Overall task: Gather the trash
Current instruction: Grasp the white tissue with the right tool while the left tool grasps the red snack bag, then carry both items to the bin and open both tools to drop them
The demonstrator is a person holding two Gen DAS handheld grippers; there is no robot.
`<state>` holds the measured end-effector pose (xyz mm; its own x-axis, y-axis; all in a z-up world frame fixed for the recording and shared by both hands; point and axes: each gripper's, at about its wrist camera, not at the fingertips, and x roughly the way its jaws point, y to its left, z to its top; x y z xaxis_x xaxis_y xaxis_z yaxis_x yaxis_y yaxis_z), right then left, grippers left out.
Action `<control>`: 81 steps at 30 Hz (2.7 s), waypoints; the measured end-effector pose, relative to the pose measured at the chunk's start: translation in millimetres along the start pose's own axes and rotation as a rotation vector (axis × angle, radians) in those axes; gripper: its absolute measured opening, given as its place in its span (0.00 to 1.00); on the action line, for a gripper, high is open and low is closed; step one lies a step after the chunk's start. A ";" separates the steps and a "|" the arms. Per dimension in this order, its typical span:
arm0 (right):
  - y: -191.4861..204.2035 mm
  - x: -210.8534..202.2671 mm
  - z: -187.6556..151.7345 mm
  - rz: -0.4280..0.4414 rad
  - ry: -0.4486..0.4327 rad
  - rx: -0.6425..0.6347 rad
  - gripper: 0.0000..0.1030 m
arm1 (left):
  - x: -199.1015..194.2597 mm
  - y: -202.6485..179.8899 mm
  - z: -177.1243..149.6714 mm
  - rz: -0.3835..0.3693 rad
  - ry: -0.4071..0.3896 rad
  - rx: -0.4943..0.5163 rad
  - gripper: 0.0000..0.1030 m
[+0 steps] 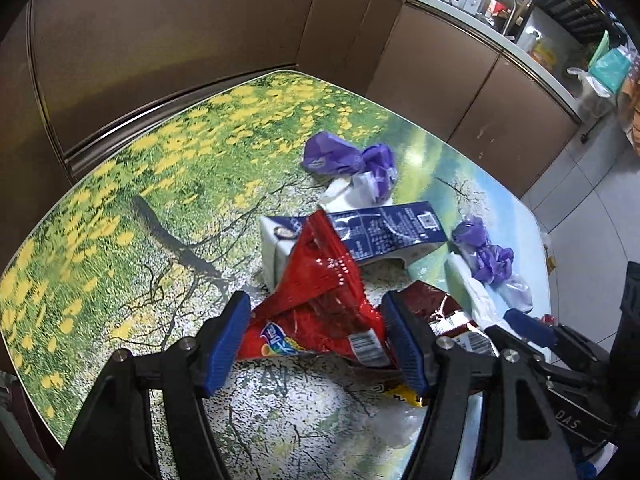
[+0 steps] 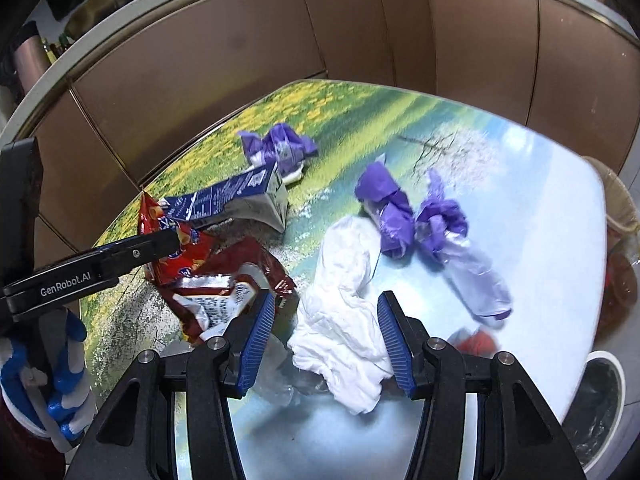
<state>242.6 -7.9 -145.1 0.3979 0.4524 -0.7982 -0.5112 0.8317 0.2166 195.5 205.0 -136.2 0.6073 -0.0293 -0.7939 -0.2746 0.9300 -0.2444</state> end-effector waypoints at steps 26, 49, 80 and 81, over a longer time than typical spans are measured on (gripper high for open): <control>20.4 6.9 -16.9 0.015 0.049 -0.027 0.07 | -25.9 57.6 -16.3 -0.200 -0.041 -0.186 0.19; 40.6 -72.9 -28.4 0.079 -0.126 0.023 0.04 | -94.4 59.5 -27.1 -0.234 -0.152 -0.139 0.17; -32.6 -216.0 -99.4 -0.005 -0.379 0.199 0.05 | -140.1 -110.5 -56.9 -0.376 -0.133 0.175 0.17; -40.3 -220.4 -103.9 -0.017 -0.387 0.218 0.05 | -138.4 -119.1 -58.7 -0.382 -0.128 0.189 0.18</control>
<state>96.3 -174.6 -36.4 0.6816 0.4909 -0.5427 -0.3464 0.8697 0.3516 100.3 76.8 -29.9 0.7292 -0.3496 -0.5883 0.1217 0.9122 -0.3913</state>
